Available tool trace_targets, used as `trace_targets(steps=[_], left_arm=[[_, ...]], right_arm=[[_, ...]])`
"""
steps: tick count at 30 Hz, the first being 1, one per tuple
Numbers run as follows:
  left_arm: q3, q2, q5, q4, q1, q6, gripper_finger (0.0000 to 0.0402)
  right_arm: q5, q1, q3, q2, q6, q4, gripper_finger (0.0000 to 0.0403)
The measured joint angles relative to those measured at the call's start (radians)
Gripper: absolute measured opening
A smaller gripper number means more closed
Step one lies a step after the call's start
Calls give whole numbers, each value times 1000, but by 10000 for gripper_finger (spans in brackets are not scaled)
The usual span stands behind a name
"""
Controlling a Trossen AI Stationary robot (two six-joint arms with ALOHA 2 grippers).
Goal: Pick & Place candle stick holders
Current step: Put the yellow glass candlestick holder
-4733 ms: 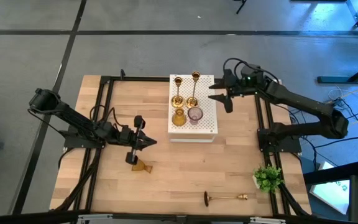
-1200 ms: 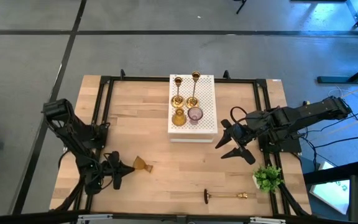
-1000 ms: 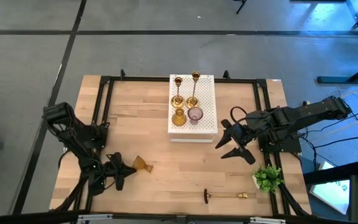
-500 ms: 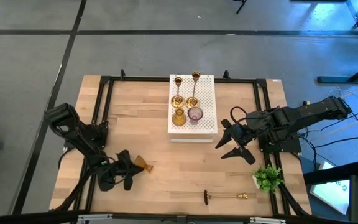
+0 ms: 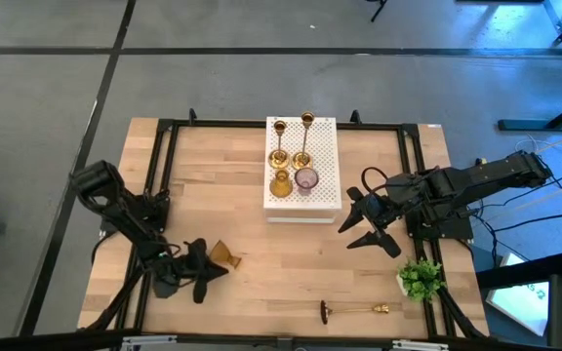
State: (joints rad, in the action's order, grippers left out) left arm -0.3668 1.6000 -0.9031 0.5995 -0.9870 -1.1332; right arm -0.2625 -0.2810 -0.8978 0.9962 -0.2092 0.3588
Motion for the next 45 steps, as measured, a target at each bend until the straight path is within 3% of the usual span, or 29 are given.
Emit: trace_targets(steps=[7,12,17,19,23,30,36,45], left_arm=[[0,-73,-82,221,-15,252,2],[0,-142,-111,216,-11,257,2],[0,-254,-269,243,-21,257,2],[0,-302,-288,243,-21,278,2],[0,-355,-210,223,-21,324,2],[0,-366,57,58,-18,127,30],[0,-367,104,-99,-16,-61,99],[0,-463,187,-525,45,-280,185]], right_arm=[[0,0,0,0,0,0,223],[0,0,0,0,0,0,223],[0,0,0,0,8,0,223],[0,0,0,0,8,0,223],[0,0,0,0,8,0,223],[0,0,0,0,11,0,222],[0,0,0,0,11,-5,222],[0,0,0,0,15,-5,222]])
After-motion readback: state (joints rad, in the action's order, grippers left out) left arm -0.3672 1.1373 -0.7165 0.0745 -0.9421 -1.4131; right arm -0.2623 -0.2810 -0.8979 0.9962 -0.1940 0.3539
